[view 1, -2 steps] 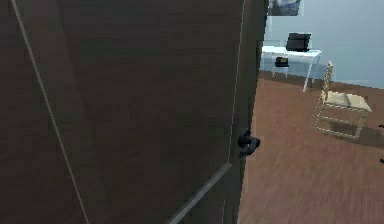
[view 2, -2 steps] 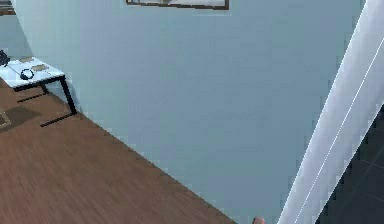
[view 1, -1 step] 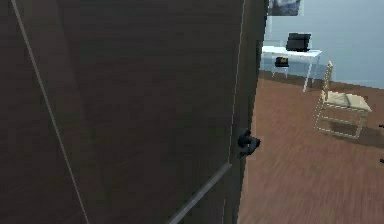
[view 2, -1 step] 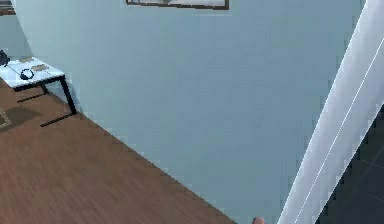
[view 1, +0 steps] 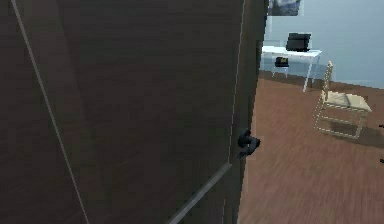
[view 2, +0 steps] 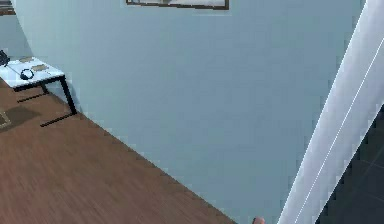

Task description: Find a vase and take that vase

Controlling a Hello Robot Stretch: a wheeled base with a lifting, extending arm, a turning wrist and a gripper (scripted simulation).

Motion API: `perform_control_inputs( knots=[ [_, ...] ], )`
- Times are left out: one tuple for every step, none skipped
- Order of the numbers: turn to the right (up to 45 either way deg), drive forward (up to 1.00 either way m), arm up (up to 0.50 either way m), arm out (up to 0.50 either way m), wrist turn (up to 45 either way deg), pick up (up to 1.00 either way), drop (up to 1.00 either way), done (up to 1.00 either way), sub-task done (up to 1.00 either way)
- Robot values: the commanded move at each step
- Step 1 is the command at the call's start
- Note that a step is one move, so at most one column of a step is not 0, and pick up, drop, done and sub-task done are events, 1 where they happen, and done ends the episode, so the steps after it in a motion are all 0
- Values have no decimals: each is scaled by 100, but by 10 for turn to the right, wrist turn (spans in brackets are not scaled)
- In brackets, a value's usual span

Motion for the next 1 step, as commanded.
perform_control_inputs(
  knots=[
    [240,0,0,0,0,0,0,0,0]
  ],
)
